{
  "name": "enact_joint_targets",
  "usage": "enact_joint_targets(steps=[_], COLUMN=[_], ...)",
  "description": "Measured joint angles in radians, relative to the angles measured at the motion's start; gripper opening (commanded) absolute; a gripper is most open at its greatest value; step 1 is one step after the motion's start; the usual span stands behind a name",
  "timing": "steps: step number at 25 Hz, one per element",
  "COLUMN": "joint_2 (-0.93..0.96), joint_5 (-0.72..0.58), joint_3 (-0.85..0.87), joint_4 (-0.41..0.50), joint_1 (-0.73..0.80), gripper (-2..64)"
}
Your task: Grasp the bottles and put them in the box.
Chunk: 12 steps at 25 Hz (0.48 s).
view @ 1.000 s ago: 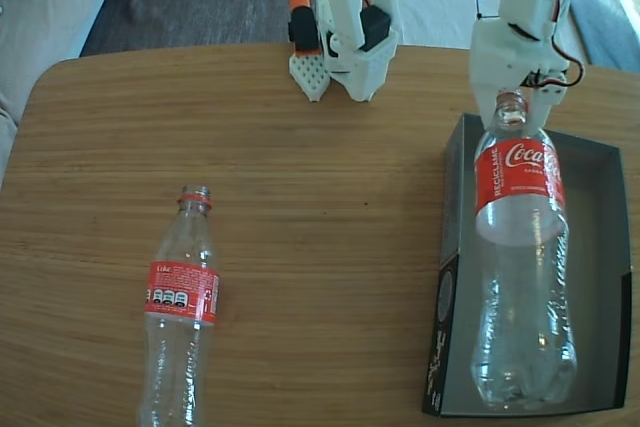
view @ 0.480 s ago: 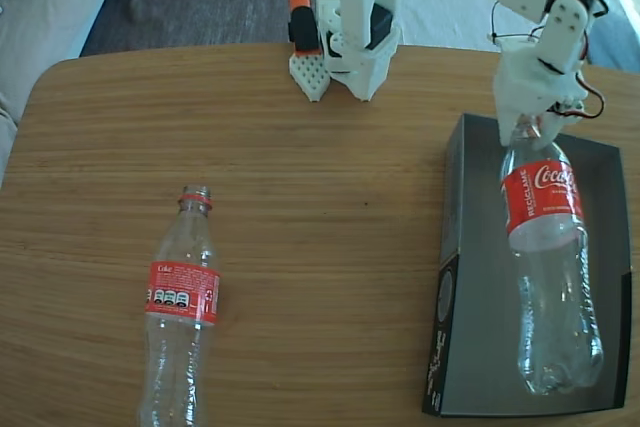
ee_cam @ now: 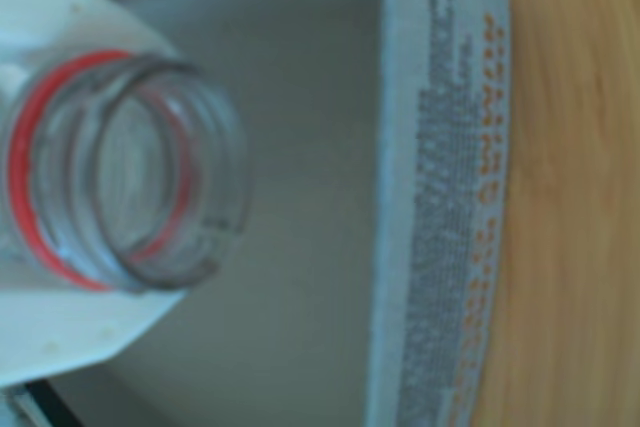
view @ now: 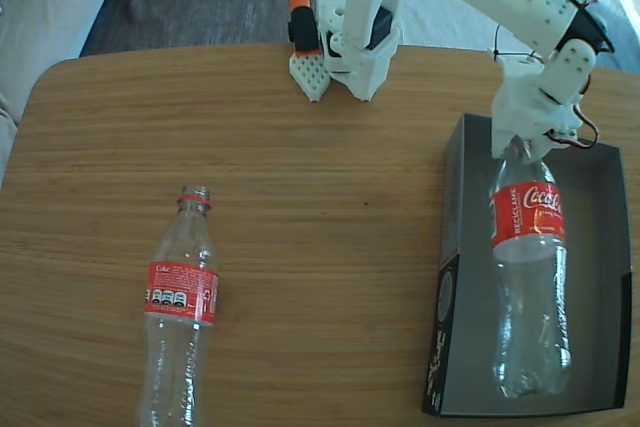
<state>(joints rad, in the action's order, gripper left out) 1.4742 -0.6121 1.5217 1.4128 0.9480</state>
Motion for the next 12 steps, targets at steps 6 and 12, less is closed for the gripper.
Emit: enact_joint_targets(steps=[6, 12], joint_2=[-0.012, -0.031], joint_5=[0.044, 0.049], joint_3=[0.0, 0.0], joint_4=[-0.011, -0.018], joint_1=[0.0, 0.0], gripper=[-0.1, 0.0])
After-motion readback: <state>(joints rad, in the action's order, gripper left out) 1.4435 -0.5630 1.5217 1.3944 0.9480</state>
